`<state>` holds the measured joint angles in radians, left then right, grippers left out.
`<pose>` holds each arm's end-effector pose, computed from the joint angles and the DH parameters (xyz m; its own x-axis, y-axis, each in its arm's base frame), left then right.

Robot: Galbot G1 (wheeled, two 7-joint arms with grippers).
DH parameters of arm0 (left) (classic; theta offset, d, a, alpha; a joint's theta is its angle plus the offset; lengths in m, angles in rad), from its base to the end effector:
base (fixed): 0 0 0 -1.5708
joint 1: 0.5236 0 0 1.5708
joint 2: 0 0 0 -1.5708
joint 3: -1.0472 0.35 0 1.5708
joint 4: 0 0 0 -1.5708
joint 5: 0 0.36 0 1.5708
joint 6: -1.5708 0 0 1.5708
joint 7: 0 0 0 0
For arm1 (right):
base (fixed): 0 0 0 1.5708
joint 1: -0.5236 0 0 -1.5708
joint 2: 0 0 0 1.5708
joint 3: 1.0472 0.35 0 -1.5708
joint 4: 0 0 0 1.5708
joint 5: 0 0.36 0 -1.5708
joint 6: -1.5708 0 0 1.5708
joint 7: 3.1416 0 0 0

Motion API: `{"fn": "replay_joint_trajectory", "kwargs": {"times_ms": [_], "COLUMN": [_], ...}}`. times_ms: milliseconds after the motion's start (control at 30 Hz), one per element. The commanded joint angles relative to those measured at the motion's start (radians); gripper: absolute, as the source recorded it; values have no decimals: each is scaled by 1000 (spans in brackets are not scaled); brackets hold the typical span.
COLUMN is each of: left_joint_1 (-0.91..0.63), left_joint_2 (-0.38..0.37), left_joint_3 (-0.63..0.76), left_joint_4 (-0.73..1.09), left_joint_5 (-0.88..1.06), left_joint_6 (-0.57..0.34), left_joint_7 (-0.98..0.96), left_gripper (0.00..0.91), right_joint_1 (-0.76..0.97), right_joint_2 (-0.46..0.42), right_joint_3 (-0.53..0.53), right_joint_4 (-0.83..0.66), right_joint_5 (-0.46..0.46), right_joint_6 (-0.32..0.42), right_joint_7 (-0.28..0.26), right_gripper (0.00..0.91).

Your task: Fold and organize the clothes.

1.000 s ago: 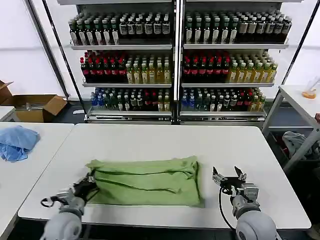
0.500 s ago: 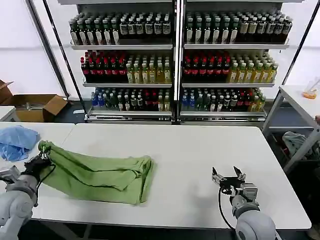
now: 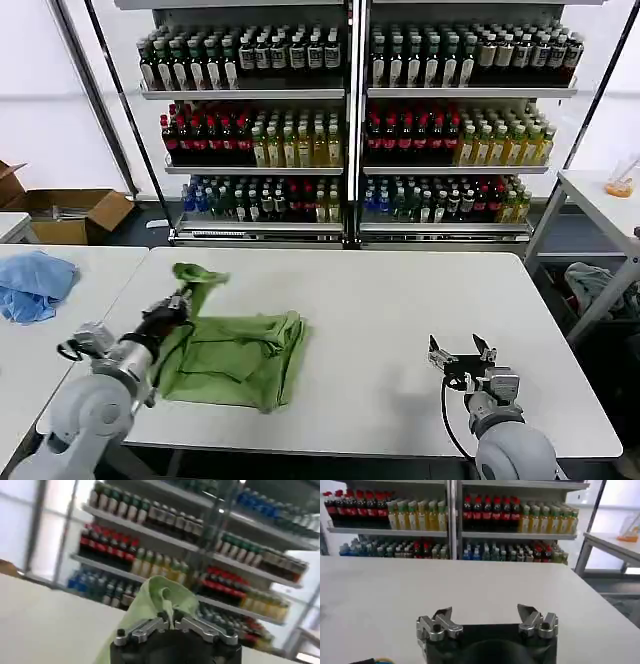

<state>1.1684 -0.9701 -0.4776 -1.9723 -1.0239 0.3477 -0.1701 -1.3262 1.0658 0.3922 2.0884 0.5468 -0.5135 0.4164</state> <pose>0.3067 0.1057 -0.2200 -0.9506 0.2395 0.1977 0.1521 0.9140 -0.3761 0.2513 -0.0473 -0.2491 -0.9221 0.0431 0.3845 0.0227 0.9981 -0.0574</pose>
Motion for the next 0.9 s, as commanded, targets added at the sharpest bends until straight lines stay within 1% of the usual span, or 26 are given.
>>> {"fn": "replay_joint_trajectory", "kwargs": {"times_ms": [33,200,267,300,333,367,633,800,900], "left_joint_1": [-55,-77,-83,-85,-84,-84,-72,-21,17], "left_joint_2": [-110,-153,-159,-160,-158,-155,-121,-79,-59], "left_joint_3": [327,430,447,453,455,455,431,384,327], "left_joint_4": [14,100,142,154,156,155,143,32,-38], "left_joint_5": [99,260,307,319,321,322,414,402,364], "left_joint_6": [-7,-34,-44,-41,-36,-30,-36,-31,-18], "left_joint_7": [18,17,17,20,26,30,58,56,49], "left_gripper": [20,20,30,141,544,907,907,907,907], "right_joint_1": [-6,-10,-11,-11,-11,-11,-12,-7,-4], "right_joint_2": [3,5,4,4,3,4,8,5,7], "right_joint_3": [4,7,8,8,9,9,8,9,9], "right_joint_4": [0,1,2,2,1,0,2,1,1], "right_joint_5": [-3,-3,-3,-3,-2,-3,-4,-3,-3], "right_joint_6": [0,0,0,0,0,0,1,0,1], "right_joint_7": [0,0,0,-1,-1,-1,-1,-2,-2], "right_gripper": [907,907,907,907,907,907,907,907,907]}}
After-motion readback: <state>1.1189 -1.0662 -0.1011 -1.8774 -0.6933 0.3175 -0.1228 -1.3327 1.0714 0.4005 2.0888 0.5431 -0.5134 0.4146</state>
